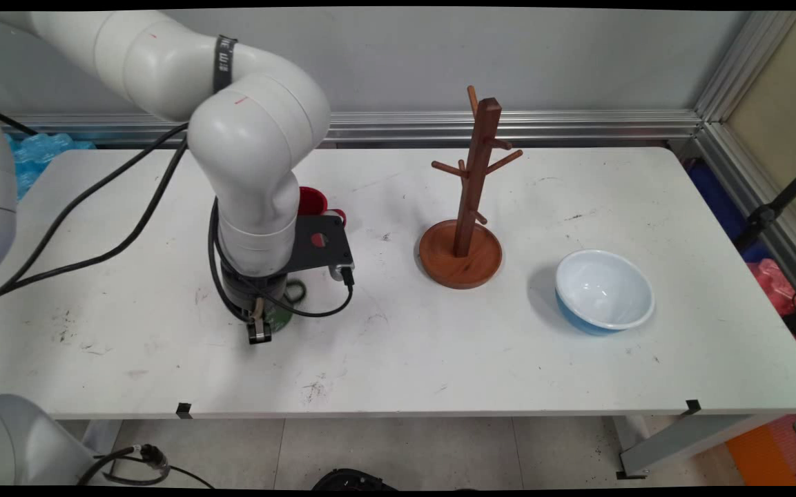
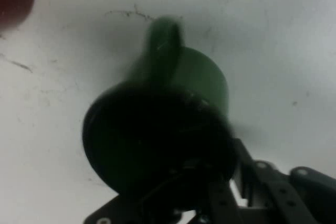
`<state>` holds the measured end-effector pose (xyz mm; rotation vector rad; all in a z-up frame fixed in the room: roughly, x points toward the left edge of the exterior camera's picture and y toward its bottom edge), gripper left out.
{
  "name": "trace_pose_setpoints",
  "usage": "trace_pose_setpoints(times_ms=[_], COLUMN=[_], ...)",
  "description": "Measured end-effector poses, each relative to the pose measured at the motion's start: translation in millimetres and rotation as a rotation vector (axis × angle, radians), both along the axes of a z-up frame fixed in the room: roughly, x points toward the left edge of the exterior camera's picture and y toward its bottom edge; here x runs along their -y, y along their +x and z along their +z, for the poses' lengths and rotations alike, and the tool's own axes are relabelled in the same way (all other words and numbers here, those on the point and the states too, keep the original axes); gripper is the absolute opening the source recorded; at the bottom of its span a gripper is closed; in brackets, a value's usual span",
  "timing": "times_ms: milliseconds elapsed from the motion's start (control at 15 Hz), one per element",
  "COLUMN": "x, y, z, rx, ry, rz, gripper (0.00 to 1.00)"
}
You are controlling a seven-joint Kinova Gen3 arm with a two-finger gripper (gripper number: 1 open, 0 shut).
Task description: Place the picked object on the table
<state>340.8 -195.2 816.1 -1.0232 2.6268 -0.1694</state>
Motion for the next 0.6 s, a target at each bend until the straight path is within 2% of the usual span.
trace_pose_setpoints(times_ms=[67,600], x=[0.8,5.1], y=[-1.2,-6.2], z=[-1.1,-6.5], rx=[0.000,-0.011], ry=[0.001,-0.009], rz=[0.005,0.022], gripper=[1.00,1.00])
